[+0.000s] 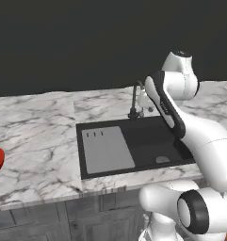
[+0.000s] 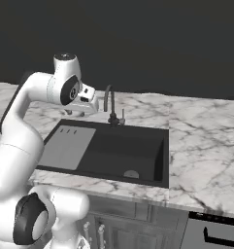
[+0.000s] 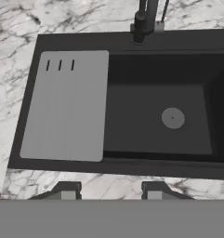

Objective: Place the bowl with cake and the cupcake onto the tray.

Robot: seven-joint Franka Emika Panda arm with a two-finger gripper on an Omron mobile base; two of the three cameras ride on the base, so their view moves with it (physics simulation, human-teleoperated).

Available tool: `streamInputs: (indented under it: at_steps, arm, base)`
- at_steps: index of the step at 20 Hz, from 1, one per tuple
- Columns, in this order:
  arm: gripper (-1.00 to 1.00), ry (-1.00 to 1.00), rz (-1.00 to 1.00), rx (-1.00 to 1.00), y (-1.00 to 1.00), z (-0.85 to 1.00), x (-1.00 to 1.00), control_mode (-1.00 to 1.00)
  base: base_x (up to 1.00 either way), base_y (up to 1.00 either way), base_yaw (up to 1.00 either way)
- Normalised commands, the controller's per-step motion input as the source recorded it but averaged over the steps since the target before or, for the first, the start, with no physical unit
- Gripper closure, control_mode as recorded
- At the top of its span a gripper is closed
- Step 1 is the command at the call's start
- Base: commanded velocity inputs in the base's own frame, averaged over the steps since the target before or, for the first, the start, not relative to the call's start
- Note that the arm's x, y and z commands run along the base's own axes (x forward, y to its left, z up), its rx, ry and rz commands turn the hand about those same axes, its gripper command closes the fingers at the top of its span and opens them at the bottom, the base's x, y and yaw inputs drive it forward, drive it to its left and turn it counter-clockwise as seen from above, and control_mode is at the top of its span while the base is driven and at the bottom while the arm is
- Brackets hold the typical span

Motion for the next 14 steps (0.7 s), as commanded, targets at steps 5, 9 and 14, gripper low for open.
streamInputs:
  at_steps: [5, 9, 14]
  arm:
    - [-1.00, -0.07, 0.01, 0.00, -0.02, -0.08, -0.43, -1.00]
    - [-1.00, -0.07, 0.03, 0.00, 0.00, -0.06, -0.75, -1.00]
    - [-1.00, -0.04, 0.03, 0.00, -0.05, 0.00, -0.75, -1.00]
  base:
    - [0.00, 0.00, 0.00]
    - [0.00, 0.00, 0.00]
    - [0.00, 0.00, 0.00]
